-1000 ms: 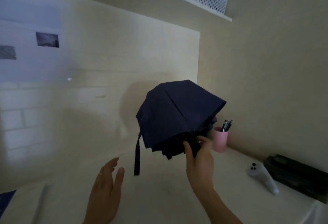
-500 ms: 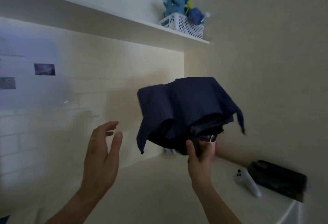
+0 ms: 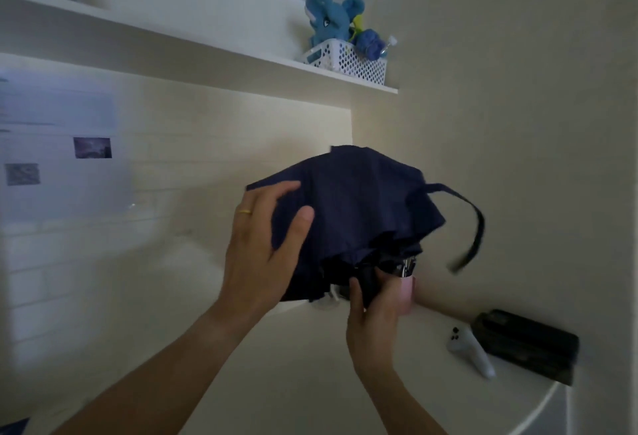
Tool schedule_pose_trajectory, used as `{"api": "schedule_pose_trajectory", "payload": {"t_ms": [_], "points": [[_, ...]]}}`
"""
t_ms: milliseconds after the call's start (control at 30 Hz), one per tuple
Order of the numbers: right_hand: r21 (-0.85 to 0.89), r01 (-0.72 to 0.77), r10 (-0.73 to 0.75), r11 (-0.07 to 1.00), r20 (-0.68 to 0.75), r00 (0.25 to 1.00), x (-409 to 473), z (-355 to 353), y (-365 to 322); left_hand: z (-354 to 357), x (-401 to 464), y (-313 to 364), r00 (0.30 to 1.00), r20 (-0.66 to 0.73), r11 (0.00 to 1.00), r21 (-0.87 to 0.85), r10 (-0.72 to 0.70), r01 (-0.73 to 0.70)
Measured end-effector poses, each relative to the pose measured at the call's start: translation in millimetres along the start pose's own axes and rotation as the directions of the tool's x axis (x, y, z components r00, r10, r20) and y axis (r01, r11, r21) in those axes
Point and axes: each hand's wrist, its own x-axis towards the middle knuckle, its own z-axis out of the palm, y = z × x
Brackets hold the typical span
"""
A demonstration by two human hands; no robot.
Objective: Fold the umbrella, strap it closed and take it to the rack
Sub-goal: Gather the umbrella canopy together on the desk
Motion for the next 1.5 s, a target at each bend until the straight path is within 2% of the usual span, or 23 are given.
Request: {"api": "schedule_pose_trajectory", "payload": {"t_ms": [67, 133, 200, 300, 367, 400, 500, 567, 633, 667, 733, 800, 933, 1033, 1067, 1100, 1133, 1233, 1300, 1400, 1500], "points": [[-0.033, 0.018, -0.018, 0.999, 0.005, 1.000, -0.7, 1.8, -3.1, 4.9, 5.9, 12.0, 0.999, 0.012, 0.998, 0.048, 0.050, -0.051], [-0.078, 0.060, -0.059, 0.995, 0.019, 0.998, -1.6, 5.1, -6.9, 11.0, 12.8, 23.8, 0.986, 0.018, 0.972, 0.164, 0.167, -0.168], [-0.120, 0.118, -0.113, 0.986, 0.045, 0.993, -1.8, 6.8, -12.8, 19.7, 22.7, 35.1, 0.961, 0.080, 0.935, 0.223, 0.264, -0.275], [-0.141, 0.153, -0.143, 0.978, 0.085, 0.986, -4.7, 11.6, -19.6, 30.7, 33.4, 39.5, 0.933, 0.248, 0.884, 0.327, 0.260, -0.333], [-0.154, 0.142, -0.126, 0.978, 0.105, 0.986, -6.5, 12.3, -22.1, 30.9, 37.4, 36.2, 0.929, 0.272, 0.828, 0.436, 0.251, -0.352], [-0.150, 0.140, -0.124, 0.979, 0.109, 0.986, -7.1, 11.5, -22.5, 28.5, 37.7, 33.5, 0.938, 0.254, 0.841, 0.431, 0.236, -0.328], [-0.140, 0.130, -0.111, 0.981, 0.135, 0.985, -2.5, 3.5, -19.5, 16.6, 32.6, 26.8, 0.980, 0.146, 0.933, 0.315, 0.132, -0.173], [-0.114, 0.069, -0.049, 0.991, 0.174, 0.984, 3.6, -0.2, -16.7, 7.9, 26.3, 20.7, 1.000, 0.024, 0.967, 0.253, -0.018, 0.012], [-0.087, 0.028, -0.011, 0.996, 0.184, 0.983, 8.8, -1.2, -15.9, 1.4, 22.1, 11.4, 0.973, -0.031, 0.964, 0.137, -0.227, 0.229], [-0.084, 0.057, -0.042, 0.995, 0.161, 0.986, 10.6, -1.7, -15.3, -1.2, 21.1, 7.6, 0.941, -0.013, 0.940, 0.040, -0.339, 0.339], [-0.065, 0.106, -0.094, 0.992, 0.157, 0.983, 9.6, -4.2, -15.9, -5.2, 19.5, 3.6, 0.839, 0.100, 0.827, -0.144, -0.535, 0.544], [-0.056, 0.144, -0.131, 0.988, 0.187, 0.974, 4.6, -3.7, -14.5, -6.8, 17.2, 9.1, 0.745, 0.245, 0.705, -0.241, -0.620, 0.667], [-0.068, 0.182, -0.167, 0.981, 0.181, 0.969, -4.7, -1.2, -14.2, -10.1, 13.4, 22.8, 0.696, 0.347, 0.585, -0.379, -0.629, 0.717], [-0.075, 0.150, -0.134, 0.986, 0.180, 0.974, -15.5, 4.3, -10.3, -17.3, 12.7, 26.1, 0.562, 0.525, 0.337, -0.466, -0.639, 0.818], [-0.080, 0.140, -0.124, 0.987, 0.182, 0.975, -19.0, 5.7, -8.2, -18.5, 12.0, 26.2, 0.538, 0.567, 0.300, -0.462, -0.623, 0.834], [-0.084, 0.130, -0.113, 0.988, 0.184, 0.976, -22.3, 7.2, -7.6, -18.5, 10.5, 25.0, 0.543, 0.581, 0.327, -0.440, -0.606, 0.836], [-0.084, 0.121, -0.104, 0.989, 0.189, 0.976, -24.8, 8.8, -5.9, -18.2, 8.4, 22.6, 0.568, 0.575, 0.395, -0.409, -0.588, 0.823], [-0.104, 0.120, -0.099, 0.987, 0.188, 0.977, -30.2, 11.3, -2.1, -23.4, 3.9, 11.0, 0.675, 0.509, 0.608, -0.324, -0.534, 0.725], [-0.113, 0.102, -0.081, 0.988, 0.175, 0.981, -31.5, 12.5, 2.1, -31.4, 2.6, 1.4, 0.712, 0.478, 0.676, -0.285, -0.514, 0.679], [-0.100, 0.022, -0.009, 0.995, 0.132, 0.991, -33.7, 15.1, 7.9, -47.9, 3.1, -8.1, 0.708, 0.486, 0.725, -0.197, -0.512, 0.660], [-0.036, -0.136, 0.139, 0.990, 0.094, 0.986, -44.1, 21.1, 8.2, -65.3, 12.1, -14.0, 0.690, 0.469, 0.784, 0.008, -0.551, 0.621]]}}
